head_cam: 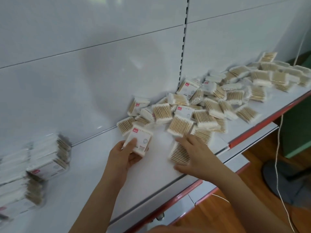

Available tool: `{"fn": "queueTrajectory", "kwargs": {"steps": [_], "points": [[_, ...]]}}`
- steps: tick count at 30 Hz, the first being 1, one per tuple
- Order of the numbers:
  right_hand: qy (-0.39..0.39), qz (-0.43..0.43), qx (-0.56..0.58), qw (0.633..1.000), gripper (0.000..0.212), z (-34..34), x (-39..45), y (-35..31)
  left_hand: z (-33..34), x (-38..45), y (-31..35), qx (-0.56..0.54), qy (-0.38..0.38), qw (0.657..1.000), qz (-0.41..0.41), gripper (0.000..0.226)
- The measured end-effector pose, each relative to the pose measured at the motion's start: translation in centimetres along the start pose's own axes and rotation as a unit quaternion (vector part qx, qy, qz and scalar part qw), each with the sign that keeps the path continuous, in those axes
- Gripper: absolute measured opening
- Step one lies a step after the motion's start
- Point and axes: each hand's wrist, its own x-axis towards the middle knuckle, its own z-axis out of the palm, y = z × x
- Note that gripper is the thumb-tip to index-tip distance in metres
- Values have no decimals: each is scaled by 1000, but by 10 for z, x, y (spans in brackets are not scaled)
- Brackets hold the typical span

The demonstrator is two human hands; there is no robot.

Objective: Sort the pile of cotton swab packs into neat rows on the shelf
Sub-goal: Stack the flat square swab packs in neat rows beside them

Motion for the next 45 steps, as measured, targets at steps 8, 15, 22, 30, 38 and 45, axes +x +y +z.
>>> {"fn": "queueTrajectory", "kwargs": {"steps": [8, 15, 22, 30, 38, 45], "points": [[41, 50, 315, 947, 10, -25, -2, -22, 4, 0, -3, 16, -30, 999, -12, 29], [16, 7, 357, 934, 16, -25, 28, -25, 11, -9, -1, 42, -71, 996, -32, 27], [30, -105, 244, 964, 23, -32, 61, -40, 14, -18, 1, 74, -116, 989, -53, 29], [9, -229, 150, 962, 47, -19, 73, -59, 10, -24, -5, 134, -159, 977, -45, 38], [-5, 14, 382, 924, 83, -1, 43, -64, 5, -14, -10, 2, -118, 993, -2, 48], [-45, -51, 485, 872, 85, 6, 57, -71, -6, -13, -3, 203, -122, 969, 68, 74]]}}
